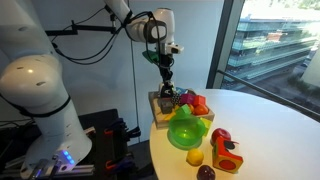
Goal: Move the black and white toy to the table
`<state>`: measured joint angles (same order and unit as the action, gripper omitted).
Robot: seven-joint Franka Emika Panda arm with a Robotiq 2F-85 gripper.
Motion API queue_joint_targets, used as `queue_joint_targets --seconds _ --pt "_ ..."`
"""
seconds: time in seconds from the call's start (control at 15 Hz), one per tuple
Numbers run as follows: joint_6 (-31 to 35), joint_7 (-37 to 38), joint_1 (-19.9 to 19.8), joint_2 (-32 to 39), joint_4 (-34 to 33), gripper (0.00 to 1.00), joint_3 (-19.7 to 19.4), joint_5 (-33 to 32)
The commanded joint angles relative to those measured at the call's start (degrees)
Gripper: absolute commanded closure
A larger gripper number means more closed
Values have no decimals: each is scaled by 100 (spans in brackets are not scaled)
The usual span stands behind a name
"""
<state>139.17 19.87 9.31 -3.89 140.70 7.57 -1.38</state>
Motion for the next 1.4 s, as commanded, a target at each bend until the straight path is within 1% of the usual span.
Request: queue_joint_targets --seconds 0.0,0.33,0.73,1.33 --pt "-212 -33 -223 -217 -32 93 -68 -41" --pt "-221 173 -539 -269 -98 93 -195 -278" --pt "-145 485 -853 -162 -299 93 -345 -597" --pt "-89 842 -1168 165 -645 93 -636 -748"
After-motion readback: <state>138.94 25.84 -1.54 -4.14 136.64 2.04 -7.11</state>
